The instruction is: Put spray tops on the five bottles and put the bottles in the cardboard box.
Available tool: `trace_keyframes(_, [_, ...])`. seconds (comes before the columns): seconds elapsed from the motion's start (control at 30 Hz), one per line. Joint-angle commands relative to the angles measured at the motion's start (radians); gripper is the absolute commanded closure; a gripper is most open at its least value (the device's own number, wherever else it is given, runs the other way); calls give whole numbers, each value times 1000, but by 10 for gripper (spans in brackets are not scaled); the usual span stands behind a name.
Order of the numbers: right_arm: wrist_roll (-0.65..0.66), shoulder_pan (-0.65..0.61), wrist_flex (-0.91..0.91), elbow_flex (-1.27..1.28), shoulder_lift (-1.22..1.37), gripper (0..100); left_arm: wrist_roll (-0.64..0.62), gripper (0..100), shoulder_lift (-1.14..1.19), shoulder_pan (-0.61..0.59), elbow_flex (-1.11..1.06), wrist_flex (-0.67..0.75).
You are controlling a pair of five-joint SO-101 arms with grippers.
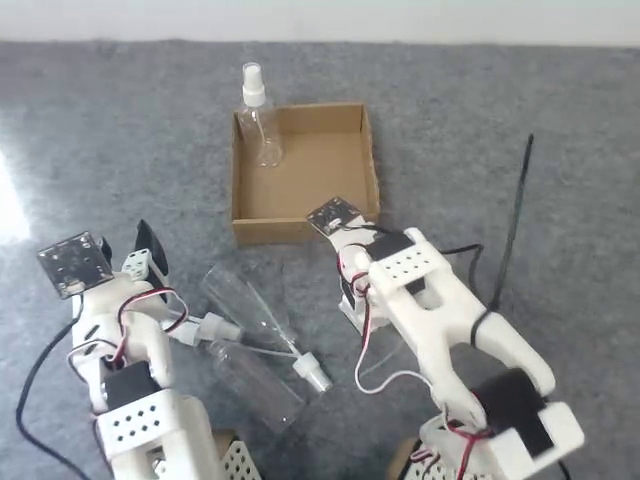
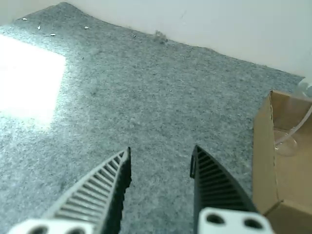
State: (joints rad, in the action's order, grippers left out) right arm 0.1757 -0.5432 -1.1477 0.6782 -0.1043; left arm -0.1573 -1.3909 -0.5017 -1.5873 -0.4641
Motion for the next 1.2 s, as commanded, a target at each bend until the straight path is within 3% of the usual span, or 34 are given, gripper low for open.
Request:
trace_keyframes(0.0, [-12,5,10,-89,13,749,5,812,-9,3,28,31])
trace_keyframes(0.47, [-12,47,-13,-124,47,755,5,812,-9,3,28,31])
trace_keyframes(0.77, [-3,51,-16,-123,38,901,5,812,-9,3,28,31])
trace_keyframes(1.17, [54,-25,-91,-126,-114,907,5,812,-9,3,27,31])
